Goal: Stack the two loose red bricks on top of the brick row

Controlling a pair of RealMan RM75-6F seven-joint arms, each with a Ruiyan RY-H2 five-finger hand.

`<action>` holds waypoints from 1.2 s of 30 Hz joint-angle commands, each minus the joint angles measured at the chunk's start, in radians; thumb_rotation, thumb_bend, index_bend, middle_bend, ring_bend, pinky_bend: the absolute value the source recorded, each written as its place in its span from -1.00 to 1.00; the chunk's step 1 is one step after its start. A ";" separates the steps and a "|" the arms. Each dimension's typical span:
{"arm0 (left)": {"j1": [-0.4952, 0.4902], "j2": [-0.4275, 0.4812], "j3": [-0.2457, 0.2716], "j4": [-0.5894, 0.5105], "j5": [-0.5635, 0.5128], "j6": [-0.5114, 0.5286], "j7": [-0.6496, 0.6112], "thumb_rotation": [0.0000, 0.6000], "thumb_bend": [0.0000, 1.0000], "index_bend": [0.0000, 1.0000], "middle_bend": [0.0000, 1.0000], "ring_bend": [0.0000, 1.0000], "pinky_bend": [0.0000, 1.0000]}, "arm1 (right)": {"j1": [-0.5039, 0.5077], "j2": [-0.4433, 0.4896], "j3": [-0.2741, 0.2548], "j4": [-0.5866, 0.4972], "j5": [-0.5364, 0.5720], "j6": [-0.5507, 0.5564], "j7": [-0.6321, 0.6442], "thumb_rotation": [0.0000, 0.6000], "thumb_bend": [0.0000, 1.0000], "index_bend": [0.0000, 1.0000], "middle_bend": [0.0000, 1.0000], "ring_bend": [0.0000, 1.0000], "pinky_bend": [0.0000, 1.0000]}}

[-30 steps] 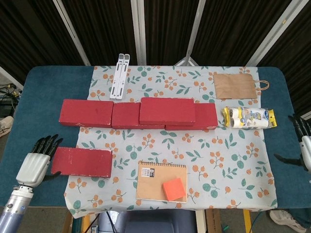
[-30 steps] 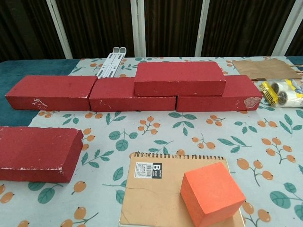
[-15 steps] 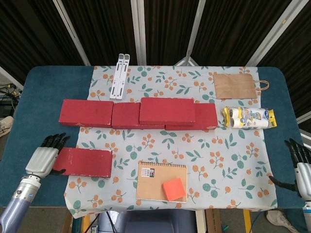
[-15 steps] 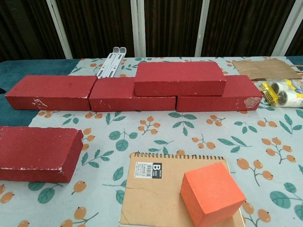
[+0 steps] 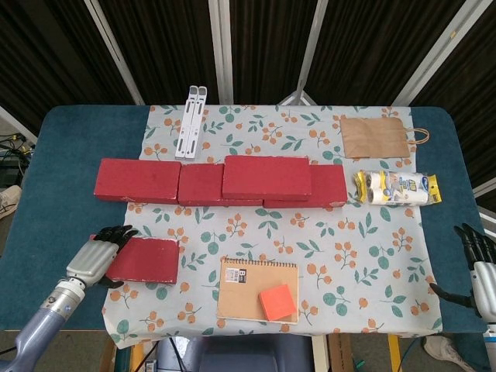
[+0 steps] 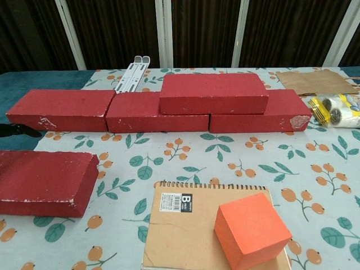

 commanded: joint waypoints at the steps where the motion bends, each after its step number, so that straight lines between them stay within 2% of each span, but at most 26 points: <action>1: -0.013 0.011 0.019 -0.005 -0.001 -0.025 0.012 1.00 -1.00 -1.00 -1.00 -1.00 -1.00 | -0.005 0.001 0.005 0.003 -0.005 0.004 0.008 1.00 -0.93 -1.00 -0.99 -1.00 -1.00; 7: -0.038 -0.019 0.027 0.035 -0.035 -0.034 0.072 1.00 -1.00 -1.00 -1.00 -1.00 -1.00 | -0.011 0.000 0.014 0.003 -0.016 0.003 0.016 1.00 -0.93 -1.00 -0.99 -1.00 -1.00; 12: -0.044 -0.051 0.014 0.060 -0.036 -0.003 0.079 1.00 -1.00 -1.00 -1.00 -1.00 -1.00 | -0.017 -0.001 0.019 0.002 -0.014 -0.002 0.014 1.00 -0.93 -1.00 -0.99 -1.00 -1.00; 21: -0.072 -0.077 0.023 0.095 -0.091 -0.023 0.122 1.00 -1.00 -1.00 -1.00 -1.00 -0.99 | -0.026 0.001 0.031 0.001 -0.010 -0.010 0.015 1.00 -0.93 -1.00 -0.99 -1.00 -1.00; 26: -0.094 -0.090 0.028 0.106 -0.126 -0.025 0.175 1.00 -1.00 -1.00 -1.00 -1.00 -0.84 | -0.029 0.002 0.036 -0.003 -0.008 -0.016 0.009 1.00 -0.93 -1.00 -0.99 -1.00 -1.00; 29: -0.107 -0.098 0.027 0.106 -0.151 -0.016 0.210 1.00 -1.00 -1.00 -0.92 -0.98 -0.71 | -0.031 0.003 0.039 -0.005 -0.012 -0.018 0.007 1.00 -0.93 -1.00 -0.99 -1.00 -1.00; 32: -0.118 -0.104 0.028 0.104 -0.172 -0.010 0.238 1.00 -1.00 -0.99 -0.74 -0.82 -0.56 | -0.033 0.003 0.042 -0.005 -0.012 -0.020 0.008 1.00 -0.93 -1.00 -0.99 -1.00 -1.00; 36: -0.132 -0.104 0.031 0.094 -0.193 0.005 0.277 1.00 -0.99 -0.76 -0.52 -0.63 -0.43 | -0.035 0.003 0.048 -0.003 -0.011 -0.023 0.011 1.00 -0.93 -1.00 -0.99 -1.00 -1.00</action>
